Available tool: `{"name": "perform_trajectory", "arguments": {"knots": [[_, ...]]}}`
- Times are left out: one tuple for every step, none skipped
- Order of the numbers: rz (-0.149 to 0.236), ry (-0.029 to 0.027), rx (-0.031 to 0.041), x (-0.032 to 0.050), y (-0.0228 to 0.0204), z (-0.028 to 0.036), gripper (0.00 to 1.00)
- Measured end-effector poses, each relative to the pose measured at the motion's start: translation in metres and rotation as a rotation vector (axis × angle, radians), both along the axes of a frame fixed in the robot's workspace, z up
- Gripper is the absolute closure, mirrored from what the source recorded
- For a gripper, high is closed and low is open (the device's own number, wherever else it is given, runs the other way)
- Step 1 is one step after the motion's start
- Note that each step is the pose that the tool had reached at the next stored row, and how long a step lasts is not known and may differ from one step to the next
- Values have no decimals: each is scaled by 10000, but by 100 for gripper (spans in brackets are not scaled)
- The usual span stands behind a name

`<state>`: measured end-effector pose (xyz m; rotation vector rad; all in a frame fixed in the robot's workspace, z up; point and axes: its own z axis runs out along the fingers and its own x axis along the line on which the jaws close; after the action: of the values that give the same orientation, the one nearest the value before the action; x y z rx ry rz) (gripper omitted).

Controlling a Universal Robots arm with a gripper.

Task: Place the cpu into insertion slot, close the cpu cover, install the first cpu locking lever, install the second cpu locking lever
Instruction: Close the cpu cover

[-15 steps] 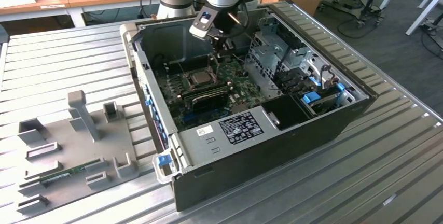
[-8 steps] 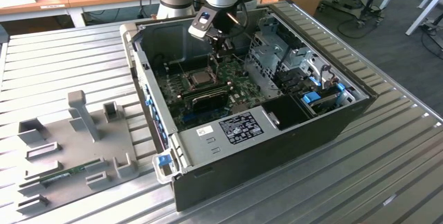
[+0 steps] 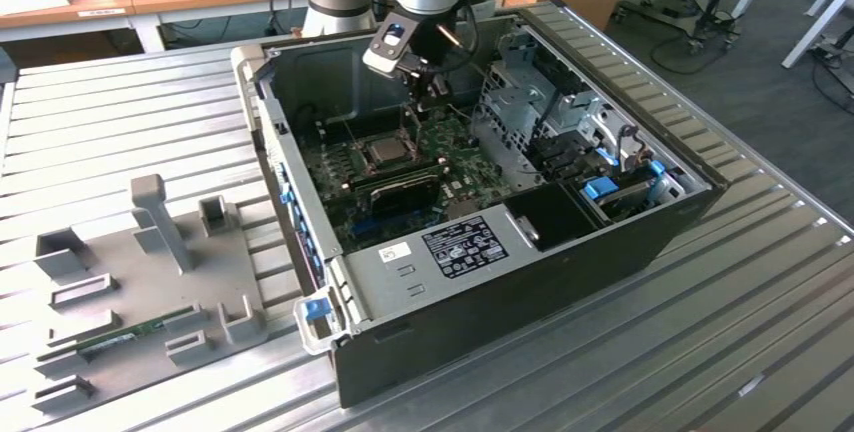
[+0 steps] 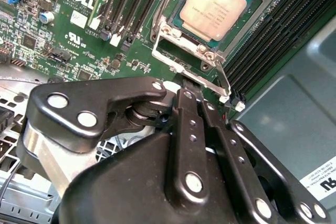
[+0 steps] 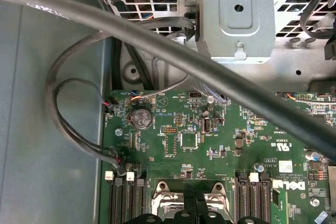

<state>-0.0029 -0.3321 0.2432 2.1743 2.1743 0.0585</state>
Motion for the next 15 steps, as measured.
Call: {"name": "perform_trajectory", "arguments": {"knots": [[1,6,1,1,0,-1,90],[3,31,3,1,0,-2,90],[3,65,3,1,0,-3,90],[2,117,5,1,1,-5,90],[2,158,2,1,0,-6,90],[2,172,0,0,0,-5,90],[1,172,0,0,0,-5,90],[0,173,0,0,0,-6,90],[0,173,0,0,0,-6,90],[1,173,2,0,0,-6,90],[2,173,1,1,0,-6,90],[2,174,1,1,0,-6,90],[1,174,2,1,0,-6,90],[2,174,1,1,0,-6,90],[1,174,1,1,0,-6,90]]}}
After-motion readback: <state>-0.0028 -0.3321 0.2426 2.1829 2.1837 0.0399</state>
